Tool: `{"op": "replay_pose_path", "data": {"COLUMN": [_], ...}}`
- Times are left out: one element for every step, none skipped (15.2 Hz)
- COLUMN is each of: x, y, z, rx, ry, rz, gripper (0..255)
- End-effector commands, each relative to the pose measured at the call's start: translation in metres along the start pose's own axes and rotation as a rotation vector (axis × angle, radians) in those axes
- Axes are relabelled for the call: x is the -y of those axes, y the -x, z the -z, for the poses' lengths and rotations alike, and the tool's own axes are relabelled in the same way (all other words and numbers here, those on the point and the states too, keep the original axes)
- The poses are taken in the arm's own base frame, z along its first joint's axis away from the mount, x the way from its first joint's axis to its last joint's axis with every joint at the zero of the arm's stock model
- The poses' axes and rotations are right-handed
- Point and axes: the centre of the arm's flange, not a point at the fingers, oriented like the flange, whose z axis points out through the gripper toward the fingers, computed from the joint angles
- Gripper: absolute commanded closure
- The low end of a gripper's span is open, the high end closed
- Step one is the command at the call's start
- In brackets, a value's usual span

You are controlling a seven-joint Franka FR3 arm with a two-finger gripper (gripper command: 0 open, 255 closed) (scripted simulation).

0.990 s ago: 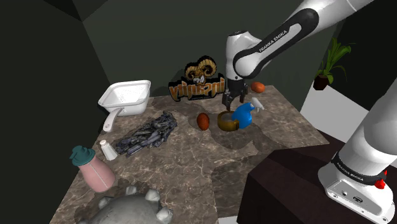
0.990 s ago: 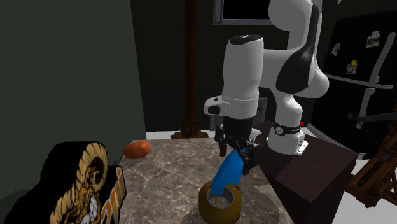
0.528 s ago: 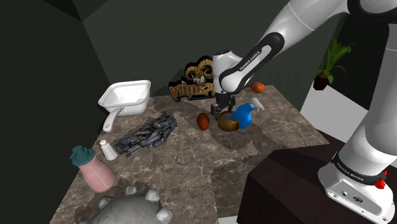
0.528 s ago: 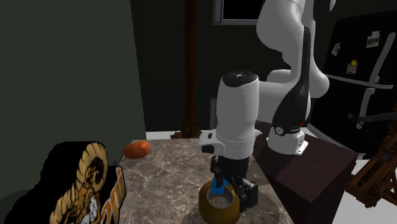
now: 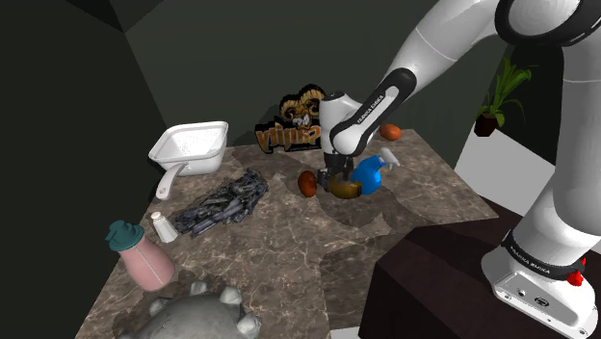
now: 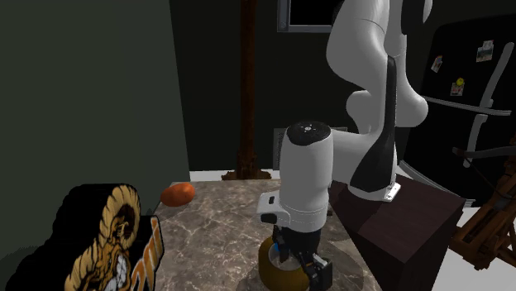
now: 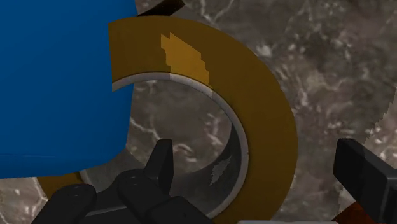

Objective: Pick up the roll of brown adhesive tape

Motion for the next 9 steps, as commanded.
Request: {"op": "replay_pose_path", "data": {"x": [0.0005,0.0004,0.0004,0.0005,0.0003,0.0003,0.0003,0.0002,0.0001], "y": [0.0003,0.0003,0.0002,0.0001,0.0003,0.0003,0.0003,0.0003,0.0003], "z": [-0.0028,-0.0022,-0.0023,-0.0023,-0.0023,-0.0023,-0.0023,-0.0023,-0.0023], "rx": [0.000,0.000,0.000,0.000,0.000,0.000,0.000,0.000,0.000], "ry": [0.000,0.000,0.000,0.000,0.000,0.000,0.000,0.000,0.000], "rz": [0.000,0.000,0.000,0.000,0.000,0.000,0.000,0.000,0.000], "gripper": [0,255,255,255,255,255,255,255,255]}}
